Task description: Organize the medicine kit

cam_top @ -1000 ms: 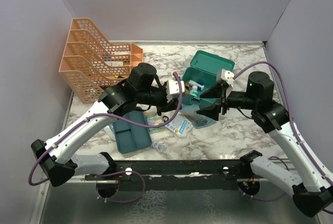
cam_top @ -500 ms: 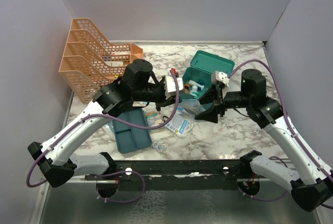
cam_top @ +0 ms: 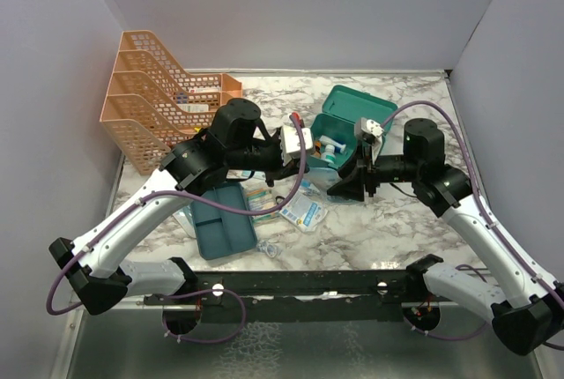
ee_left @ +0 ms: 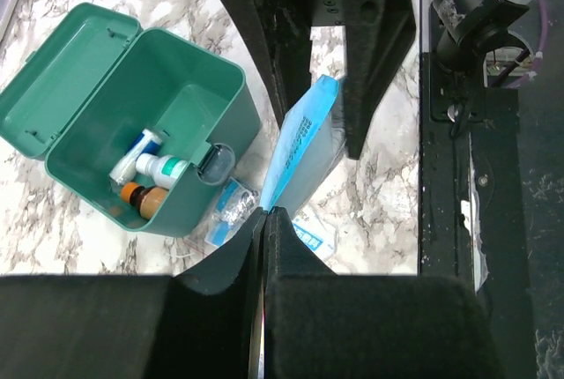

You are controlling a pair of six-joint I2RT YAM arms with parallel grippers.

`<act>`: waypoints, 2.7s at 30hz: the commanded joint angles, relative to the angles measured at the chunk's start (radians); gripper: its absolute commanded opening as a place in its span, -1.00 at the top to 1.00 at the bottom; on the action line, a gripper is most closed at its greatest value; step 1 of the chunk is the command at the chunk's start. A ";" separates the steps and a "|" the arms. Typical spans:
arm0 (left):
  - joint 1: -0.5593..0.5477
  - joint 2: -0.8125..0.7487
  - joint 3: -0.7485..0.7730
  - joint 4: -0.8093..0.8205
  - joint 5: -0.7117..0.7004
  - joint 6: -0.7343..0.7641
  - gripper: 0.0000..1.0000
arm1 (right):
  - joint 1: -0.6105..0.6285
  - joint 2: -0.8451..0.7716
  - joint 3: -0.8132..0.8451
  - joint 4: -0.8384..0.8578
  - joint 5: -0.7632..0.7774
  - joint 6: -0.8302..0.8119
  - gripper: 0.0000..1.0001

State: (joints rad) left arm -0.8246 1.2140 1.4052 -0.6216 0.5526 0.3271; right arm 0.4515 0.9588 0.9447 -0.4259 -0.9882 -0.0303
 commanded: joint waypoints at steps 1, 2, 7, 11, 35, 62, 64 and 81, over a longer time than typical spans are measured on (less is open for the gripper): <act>0.002 0.001 0.040 0.010 0.011 -0.012 1.00 | -0.002 0.009 0.000 0.010 0.036 0.010 0.34; 0.002 0.001 0.041 0.011 0.009 -0.015 1.00 | -0.002 0.009 0.000 0.003 0.048 0.008 0.41; 0.003 0.006 0.048 0.016 -0.015 -0.033 1.00 | -0.002 0.011 0.005 -0.018 0.099 0.000 0.70; 0.005 0.014 0.057 0.027 -0.088 -0.078 0.70 | -0.002 0.009 0.006 -0.001 0.181 0.027 0.98; 0.141 0.155 -0.210 0.458 -0.460 -0.780 -0.78 | -0.007 0.239 0.218 -0.133 1.279 0.633 0.98; 0.275 0.429 0.032 0.370 -0.385 -0.698 -0.73 | -0.031 0.799 0.551 -0.649 1.512 0.918 0.98; 0.278 0.422 0.031 0.368 -0.392 -0.690 -0.73 | -0.031 0.837 0.574 -0.701 1.519 0.947 0.98; 0.301 0.394 0.021 0.369 -0.425 -0.640 -0.73 | -0.014 0.808 0.666 -0.858 1.368 0.975 0.99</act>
State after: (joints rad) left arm -0.5301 1.6459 1.4151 -0.2565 0.1421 -0.3302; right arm 0.4313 1.7920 1.5543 -1.2110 0.4599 0.9424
